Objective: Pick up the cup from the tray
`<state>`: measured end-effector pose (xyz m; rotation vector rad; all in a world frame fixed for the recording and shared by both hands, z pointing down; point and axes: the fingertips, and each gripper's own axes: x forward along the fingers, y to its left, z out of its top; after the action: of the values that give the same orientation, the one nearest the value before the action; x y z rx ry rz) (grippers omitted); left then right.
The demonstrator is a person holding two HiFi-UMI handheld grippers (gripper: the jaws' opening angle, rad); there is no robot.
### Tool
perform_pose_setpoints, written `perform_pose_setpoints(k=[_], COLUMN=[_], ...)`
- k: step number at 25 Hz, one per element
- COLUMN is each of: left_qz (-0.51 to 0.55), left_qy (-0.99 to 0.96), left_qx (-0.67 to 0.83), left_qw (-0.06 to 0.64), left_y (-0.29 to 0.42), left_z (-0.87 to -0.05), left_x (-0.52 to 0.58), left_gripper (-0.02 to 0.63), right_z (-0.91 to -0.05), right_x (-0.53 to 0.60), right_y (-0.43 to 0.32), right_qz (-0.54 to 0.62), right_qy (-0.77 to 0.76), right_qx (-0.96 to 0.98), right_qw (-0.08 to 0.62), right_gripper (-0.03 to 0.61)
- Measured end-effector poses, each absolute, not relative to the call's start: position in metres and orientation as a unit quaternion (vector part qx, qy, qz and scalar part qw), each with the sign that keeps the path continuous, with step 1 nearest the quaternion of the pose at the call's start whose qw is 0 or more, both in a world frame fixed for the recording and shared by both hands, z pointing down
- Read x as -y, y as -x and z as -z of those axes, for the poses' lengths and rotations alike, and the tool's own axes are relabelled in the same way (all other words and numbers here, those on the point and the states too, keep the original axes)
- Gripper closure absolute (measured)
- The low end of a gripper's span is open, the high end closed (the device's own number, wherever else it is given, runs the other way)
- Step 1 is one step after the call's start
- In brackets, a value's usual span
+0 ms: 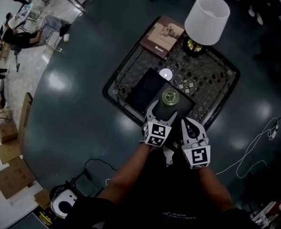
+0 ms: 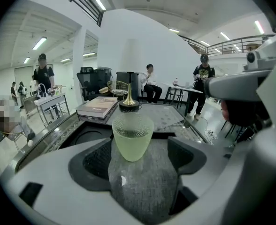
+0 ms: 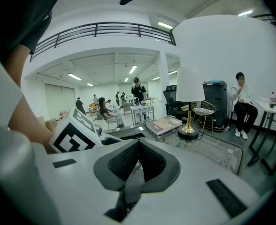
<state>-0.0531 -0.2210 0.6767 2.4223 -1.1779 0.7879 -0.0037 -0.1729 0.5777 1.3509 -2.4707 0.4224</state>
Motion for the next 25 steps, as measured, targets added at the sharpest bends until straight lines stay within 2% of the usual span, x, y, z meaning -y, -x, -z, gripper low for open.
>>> perform_pose_setpoints(k=[7, 25], left_qz=[-0.288, -0.297], left_qy=[-0.84, -0.849], left_qx=[0.427, 0.413], left_qw=[0.172, 0.14], left_y=[0.045, 0.029], left_z=[-0.7, -0.717], left_x=[0.251, 0.274], left_gripper=[0.227, 0.235], right_z=[-0.585, -0.594], right_x=[0.173, 0.171], right_y=[-0.008, -0.027], right_qz=[-0.155, -0.176], right_qy=[-0.469, -0.474], right_qx=[0.856, 0.848], right_qw=[0.152, 0.159], right_gripper=[0.569, 0.57])
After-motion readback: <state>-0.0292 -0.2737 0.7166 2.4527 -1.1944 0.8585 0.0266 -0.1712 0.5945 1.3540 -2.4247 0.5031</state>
